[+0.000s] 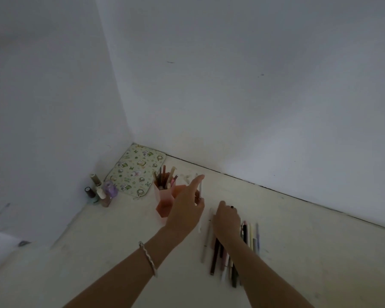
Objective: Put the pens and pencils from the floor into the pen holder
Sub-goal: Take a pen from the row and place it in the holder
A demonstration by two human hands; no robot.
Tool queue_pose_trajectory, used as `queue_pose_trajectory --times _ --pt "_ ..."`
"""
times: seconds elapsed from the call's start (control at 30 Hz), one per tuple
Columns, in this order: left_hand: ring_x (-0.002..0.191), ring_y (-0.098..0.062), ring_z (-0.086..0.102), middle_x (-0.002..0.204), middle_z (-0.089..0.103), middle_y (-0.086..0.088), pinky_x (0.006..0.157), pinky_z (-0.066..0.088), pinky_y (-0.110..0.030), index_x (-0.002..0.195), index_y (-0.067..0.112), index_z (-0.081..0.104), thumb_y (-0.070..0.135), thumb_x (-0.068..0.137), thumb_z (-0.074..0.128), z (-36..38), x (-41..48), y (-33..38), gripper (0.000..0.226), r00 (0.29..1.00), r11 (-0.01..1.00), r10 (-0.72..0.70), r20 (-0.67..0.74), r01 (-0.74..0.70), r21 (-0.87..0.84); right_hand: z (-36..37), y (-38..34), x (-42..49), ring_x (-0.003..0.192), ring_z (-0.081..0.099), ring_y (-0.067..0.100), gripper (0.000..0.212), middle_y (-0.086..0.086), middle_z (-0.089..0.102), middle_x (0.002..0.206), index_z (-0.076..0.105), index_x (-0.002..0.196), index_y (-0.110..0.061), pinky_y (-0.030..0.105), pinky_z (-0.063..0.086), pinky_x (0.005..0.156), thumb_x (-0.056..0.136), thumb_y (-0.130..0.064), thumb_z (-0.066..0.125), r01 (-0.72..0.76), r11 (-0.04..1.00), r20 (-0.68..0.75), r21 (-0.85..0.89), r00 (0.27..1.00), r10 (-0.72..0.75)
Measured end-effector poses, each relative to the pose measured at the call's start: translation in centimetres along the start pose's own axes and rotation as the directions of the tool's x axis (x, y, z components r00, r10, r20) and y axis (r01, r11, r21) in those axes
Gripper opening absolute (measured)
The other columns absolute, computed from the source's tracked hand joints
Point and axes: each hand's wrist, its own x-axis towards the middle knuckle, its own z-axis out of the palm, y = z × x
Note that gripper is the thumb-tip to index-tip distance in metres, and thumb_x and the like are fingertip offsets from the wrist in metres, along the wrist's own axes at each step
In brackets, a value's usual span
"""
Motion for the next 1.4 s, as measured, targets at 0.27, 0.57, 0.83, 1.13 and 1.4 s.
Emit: queue_pose_trajectory --times 0.27,0.57,0.83,1.13,1.4 --pt "0.077 -0.007 0.059 0.084 0.051 0.017 0.075 0.055 -0.019 0.143 0.037 0.037 0.010 0.090 0.062 -0.8 -0.7 0.5 0.064 0.998 1.000 0.006 -0.061 -0.007 -0.019 0.0 -0.8 -0.2 0.071 0.065 0.022 0.022 0.006 0.065 0.083 0.044 0.114 -0.007 0.038 0.057 0.063 0.092 -0.006 0.048 -0.022 0.935 -0.050 0.354 0.998 0.043" --pt "0.070 -0.002 0.064 0.086 0.060 0.017 0.059 0.052 -0.011 0.134 0.042 0.039 0.013 0.092 0.059 -8.9 3.5 0.9 0.055 0.847 0.987 0.020 -0.531 -0.102 -0.124 -7.3 -2.6 0.8 0.045 0.057 0.003 0.037 0.002 0.053 0.078 0.036 0.128 -0.022 0.011 0.036 0.037 0.097 -0.003 0.039 0.313 0.637 -0.442 0.704 0.896 0.049" --pt "0.106 -0.016 0.059 0.125 0.056 -0.006 0.087 0.055 -0.037 0.124 0.018 0.057 0.008 0.097 0.054 -7.9 2.3 -3.6 0.030 0.881 0.990 0.068 -0.469 -0.003 0.138 -8.3 -4.2 0.0 0.048 0.056 -0.001 0.041 -0.018 0.053 0.070 0.035 0.131 -0.031 0.008 0.038 0.043 0.100 -0.003 0.039 0.508 0.522 -0.575 0.685 0.817 -0.040" --pt "0.109 -0.019 0.054 0.121 0.050 -0.002 0.086 0.054 -0.038 0.121 0.014 0.056 -0.004 0.084 0.046 -9.6 1.5 -4.0 0.042 0.860 0.991 0.029 -0.509 0.043 0.128 -10.8 -10.7 -1.0 0.072 0.062 0.007 0.037 -0.017 0.054 0.087 0.034 0.126 -0.023 0.020 0.053 0.066 0.098 -0.001 0.043 0.702 0.356 -0.709 0.616 0.692 -0.136" --pt "0.087 -0.006 0.060 0.117 0.056 0.005 0.070 0.048 -0.014 0.114 0.020 0.060 -0.005 0.086 0.049 -8.5 1.9 -1.5 0.039 0.897 1.000 -0.010 -0.442 0.017 0.011 -5.8 -11.5 -0.7 0.090 0.060 0.025 0.021 0.008 0.063 0.102 0.062 0.113 -0.009 0.044 0.053 0.079 0.094 -0.003 0.054 0.707 0.640 -0.568 0.299 0.671 -0.476"
